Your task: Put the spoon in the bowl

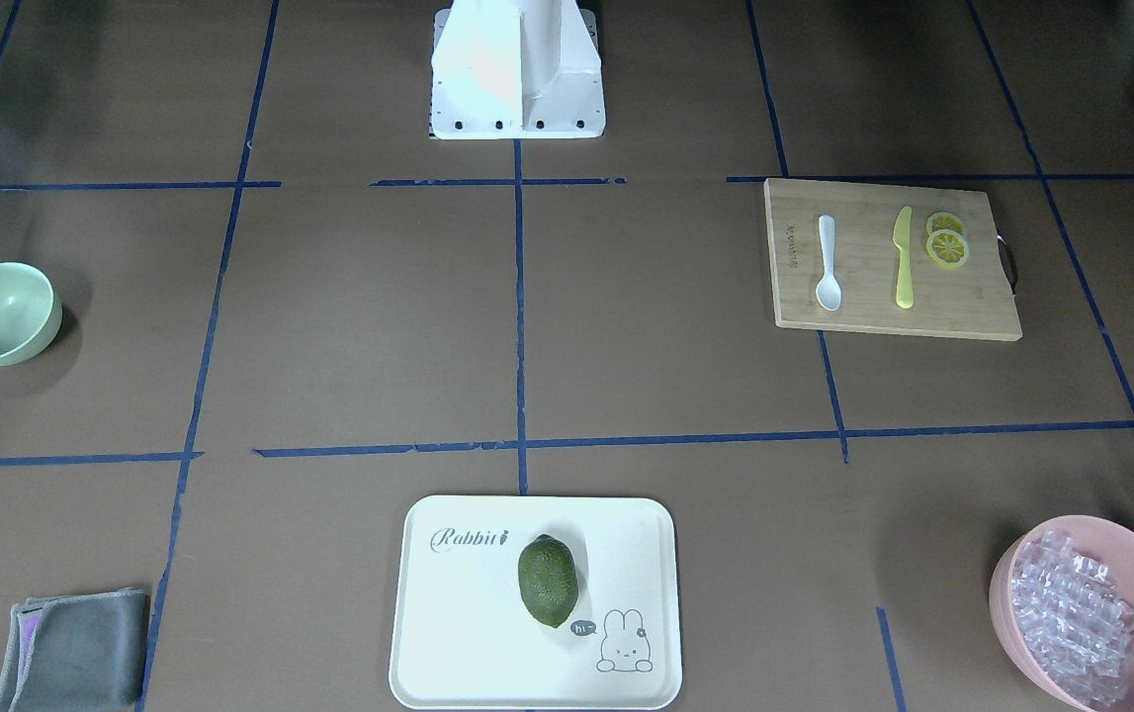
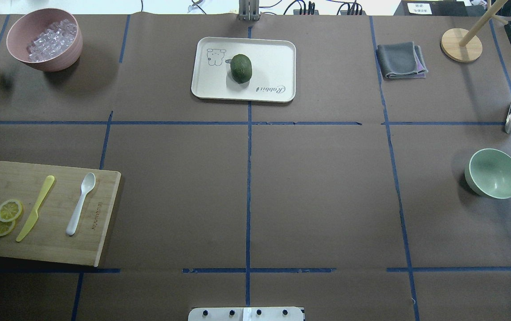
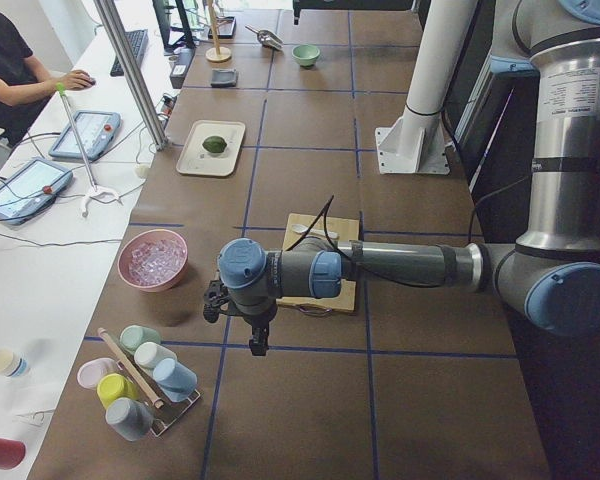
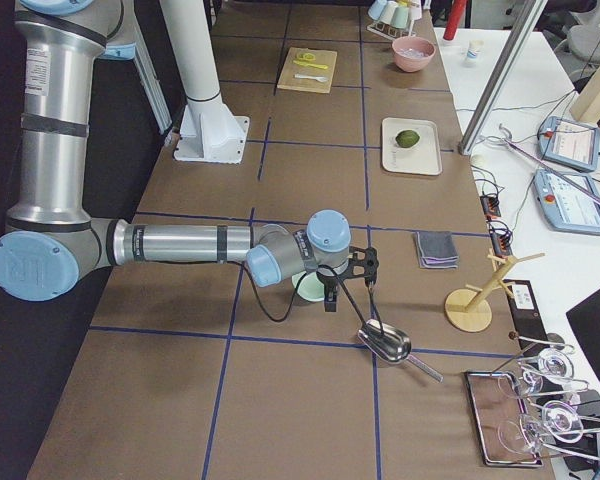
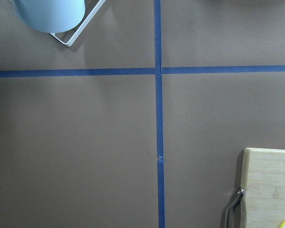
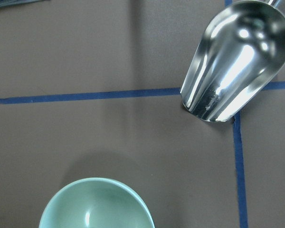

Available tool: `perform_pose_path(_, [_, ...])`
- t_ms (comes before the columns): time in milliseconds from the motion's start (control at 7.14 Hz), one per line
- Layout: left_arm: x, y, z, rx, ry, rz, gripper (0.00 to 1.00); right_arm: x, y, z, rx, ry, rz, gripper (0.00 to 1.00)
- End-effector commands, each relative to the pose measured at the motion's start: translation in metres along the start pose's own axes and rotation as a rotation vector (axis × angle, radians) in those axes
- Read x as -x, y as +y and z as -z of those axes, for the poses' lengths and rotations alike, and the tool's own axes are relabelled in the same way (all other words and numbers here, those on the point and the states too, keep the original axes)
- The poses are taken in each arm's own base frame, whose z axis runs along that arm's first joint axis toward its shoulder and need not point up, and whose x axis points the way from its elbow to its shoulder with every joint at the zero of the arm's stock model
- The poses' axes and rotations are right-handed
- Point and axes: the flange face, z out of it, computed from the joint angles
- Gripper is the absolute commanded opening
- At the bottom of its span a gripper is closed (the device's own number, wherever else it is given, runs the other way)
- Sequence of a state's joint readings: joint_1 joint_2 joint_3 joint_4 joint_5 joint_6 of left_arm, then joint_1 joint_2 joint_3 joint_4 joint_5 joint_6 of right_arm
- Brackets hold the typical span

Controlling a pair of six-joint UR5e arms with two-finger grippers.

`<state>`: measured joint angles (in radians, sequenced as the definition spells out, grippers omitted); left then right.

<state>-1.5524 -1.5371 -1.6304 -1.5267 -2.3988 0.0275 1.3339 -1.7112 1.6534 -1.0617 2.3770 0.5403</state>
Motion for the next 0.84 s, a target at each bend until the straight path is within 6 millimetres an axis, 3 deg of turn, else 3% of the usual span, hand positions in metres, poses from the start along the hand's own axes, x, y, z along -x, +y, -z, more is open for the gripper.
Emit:
perform_pose_path(0, [0.0, -0.001, 0.001, -0.001, -0.001, 0.0, 1.0, 0.007, 0.016, -0.055, -0.05, -0.047, -0.028, 1.0])
perform_pose_path(280, [0.0, -0.001, 0.0, 0.0, -0.001, 0.0, 1.0, 0.017, 0.024, -0.069, -0.017, -0.05, -0.011, 1.0])
perform_pose_path(700, [0.0, -0.001, 0.0, 0.0, -0.001, 0.0, 1.0, 0.007, 0.033, -0.079, 0.009, -0.031, -0.026, 1.0])
